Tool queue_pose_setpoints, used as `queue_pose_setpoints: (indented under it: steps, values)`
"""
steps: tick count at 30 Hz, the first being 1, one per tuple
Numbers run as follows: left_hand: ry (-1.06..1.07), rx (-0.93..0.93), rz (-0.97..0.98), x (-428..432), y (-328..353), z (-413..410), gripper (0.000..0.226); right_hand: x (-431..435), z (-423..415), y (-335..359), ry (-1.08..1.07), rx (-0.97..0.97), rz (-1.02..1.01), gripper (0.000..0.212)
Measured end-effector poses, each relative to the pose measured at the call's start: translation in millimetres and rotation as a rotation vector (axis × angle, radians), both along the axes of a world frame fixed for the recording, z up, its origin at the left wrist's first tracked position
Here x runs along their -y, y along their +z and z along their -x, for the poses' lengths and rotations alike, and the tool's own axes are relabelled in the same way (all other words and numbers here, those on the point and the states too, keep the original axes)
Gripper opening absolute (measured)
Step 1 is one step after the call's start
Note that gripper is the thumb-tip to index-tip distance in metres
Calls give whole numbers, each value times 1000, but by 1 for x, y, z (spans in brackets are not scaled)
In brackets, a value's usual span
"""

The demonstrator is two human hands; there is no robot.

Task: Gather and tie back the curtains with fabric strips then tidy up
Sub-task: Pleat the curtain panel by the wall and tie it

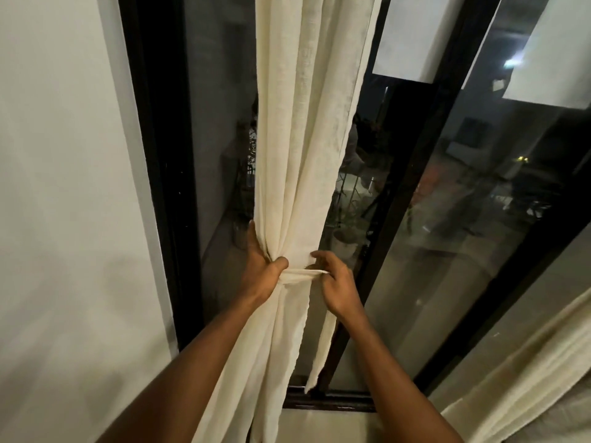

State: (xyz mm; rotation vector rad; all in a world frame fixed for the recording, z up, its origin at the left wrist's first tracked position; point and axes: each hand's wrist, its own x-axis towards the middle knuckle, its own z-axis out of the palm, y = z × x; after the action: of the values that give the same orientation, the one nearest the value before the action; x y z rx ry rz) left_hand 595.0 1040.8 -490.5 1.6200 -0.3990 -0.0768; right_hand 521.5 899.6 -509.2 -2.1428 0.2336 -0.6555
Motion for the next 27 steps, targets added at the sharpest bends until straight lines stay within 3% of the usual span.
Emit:
queue_pose_setpoints:
  steps: [5,7,9,13,24,27]
  values:
    - [-135,-209,-91,-6,1,-7,26,7,-15,17,-132,-3,-64,42]
    - [-190,-239,-87,-8,-2,-10,25,13,-24,24,-208,-43,-77,36]
    - [-254,-261,-56,-8,-2,-11,38,21,-33,30,-249,-135,-92,34]
    - [-289,-294,59,-8,-3,-14,51,30,-48,37,-216,-313,-110,26]
    - [-519,-433,127,-14,2,-11,35,21,-70,39,-41,-436,-9,16]
    - [-543,-484,189,-17,2,-15,35,20,-68,40,-25,-391,-6,17]
